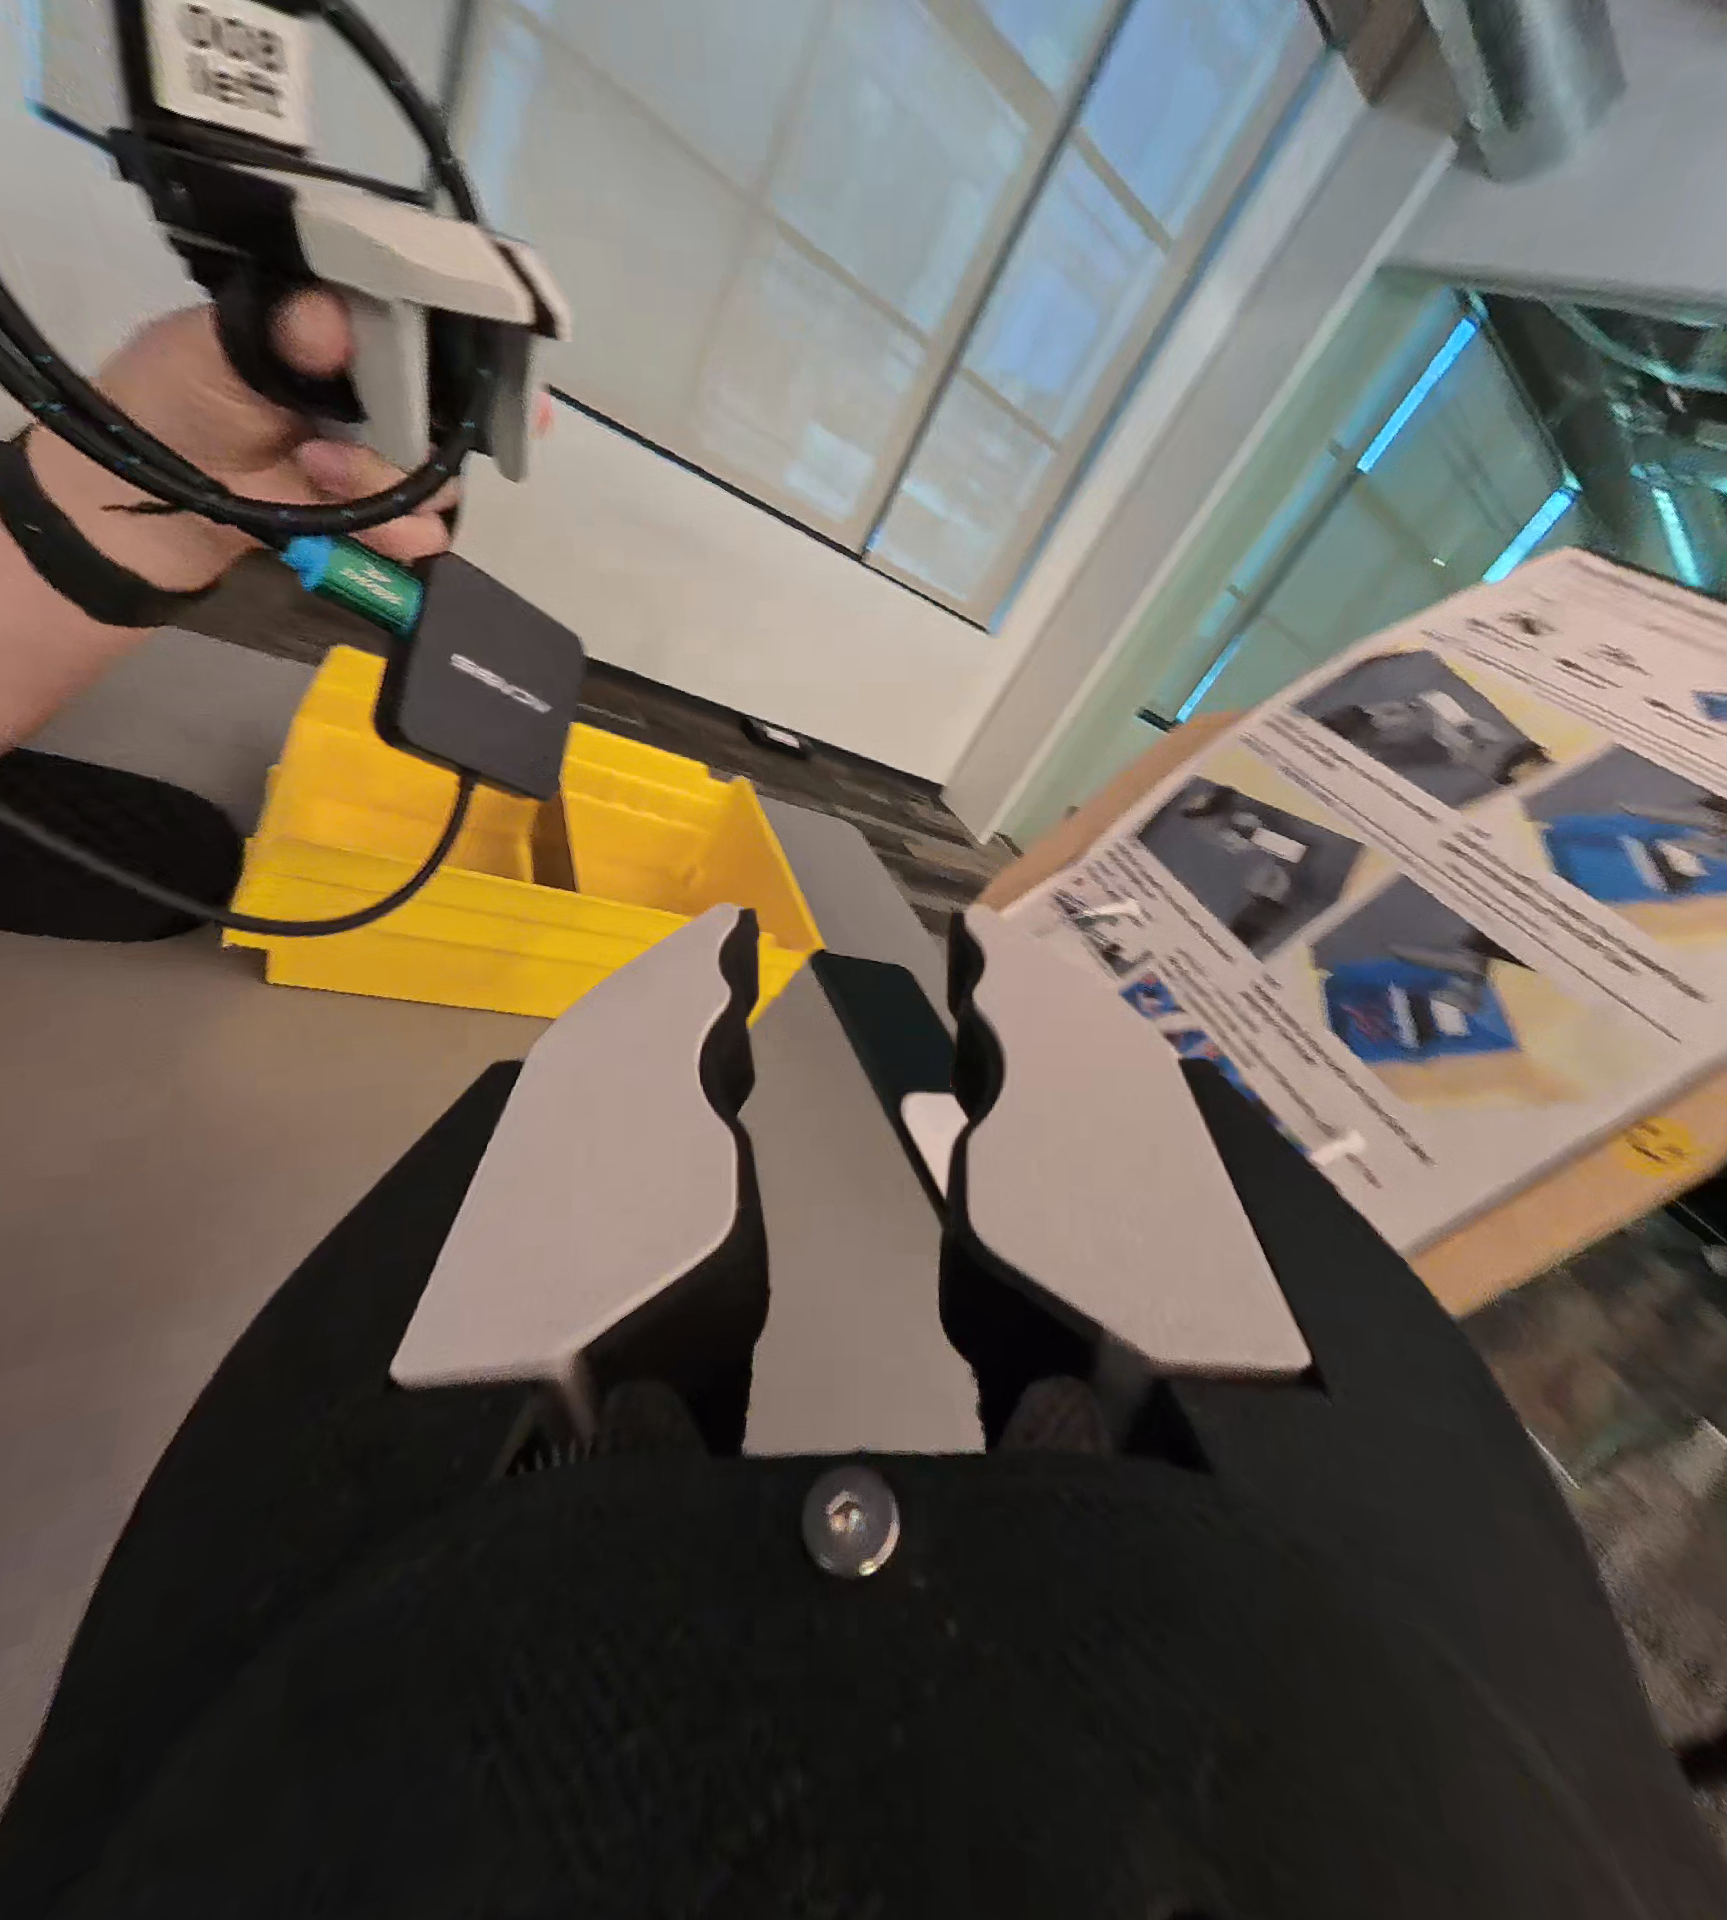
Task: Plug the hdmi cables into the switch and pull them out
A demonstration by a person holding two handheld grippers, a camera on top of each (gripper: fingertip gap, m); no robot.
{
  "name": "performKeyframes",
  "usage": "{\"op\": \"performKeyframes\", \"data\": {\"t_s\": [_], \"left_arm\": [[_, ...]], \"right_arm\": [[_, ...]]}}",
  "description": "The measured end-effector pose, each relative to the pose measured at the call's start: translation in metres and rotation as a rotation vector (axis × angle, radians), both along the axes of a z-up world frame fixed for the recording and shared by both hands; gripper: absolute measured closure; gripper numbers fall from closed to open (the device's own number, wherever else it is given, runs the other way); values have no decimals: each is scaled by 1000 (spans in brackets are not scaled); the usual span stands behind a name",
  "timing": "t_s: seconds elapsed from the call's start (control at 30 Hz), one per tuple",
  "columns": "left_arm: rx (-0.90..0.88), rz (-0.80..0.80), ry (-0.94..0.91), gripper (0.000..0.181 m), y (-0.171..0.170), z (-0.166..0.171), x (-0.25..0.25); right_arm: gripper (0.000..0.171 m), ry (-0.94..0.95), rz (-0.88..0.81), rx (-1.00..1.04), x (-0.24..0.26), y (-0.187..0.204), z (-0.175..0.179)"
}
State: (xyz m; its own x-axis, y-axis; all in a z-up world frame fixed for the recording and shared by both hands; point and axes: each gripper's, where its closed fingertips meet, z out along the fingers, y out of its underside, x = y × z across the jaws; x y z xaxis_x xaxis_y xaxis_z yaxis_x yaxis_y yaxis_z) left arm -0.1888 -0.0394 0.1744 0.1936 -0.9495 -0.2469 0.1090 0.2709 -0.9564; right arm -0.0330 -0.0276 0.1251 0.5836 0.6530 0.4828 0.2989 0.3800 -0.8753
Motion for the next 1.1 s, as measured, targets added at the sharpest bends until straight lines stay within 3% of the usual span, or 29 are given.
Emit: {"op": "performKeyframes", "data": {"t_s": [0.3,0.5,0.63,0.77,0.97,1.1], "left_arm": [[-158,-308,-80,176,-22,-2,11],[-209,-333,-114,176,-14,-3,11],[-230,-262,-150,177,-6,-1,12],[-199,-99,-175,177,5,2,11],[-126,132,-155,177,11,-4,18],[-82,218,-91,177,10,-16,30]], "right_arm": [[128,-80,258,-10,-93,-29,-34],[118,-104,318,92,-128,-62,-25],[113,-63,303,96,-143,-63,-28],[105,8,182,18,-149,-43,-33],[105,59,-8,-61,-147,-19,-44],[111,65,-11,-174,-149,-13,-59]]}}
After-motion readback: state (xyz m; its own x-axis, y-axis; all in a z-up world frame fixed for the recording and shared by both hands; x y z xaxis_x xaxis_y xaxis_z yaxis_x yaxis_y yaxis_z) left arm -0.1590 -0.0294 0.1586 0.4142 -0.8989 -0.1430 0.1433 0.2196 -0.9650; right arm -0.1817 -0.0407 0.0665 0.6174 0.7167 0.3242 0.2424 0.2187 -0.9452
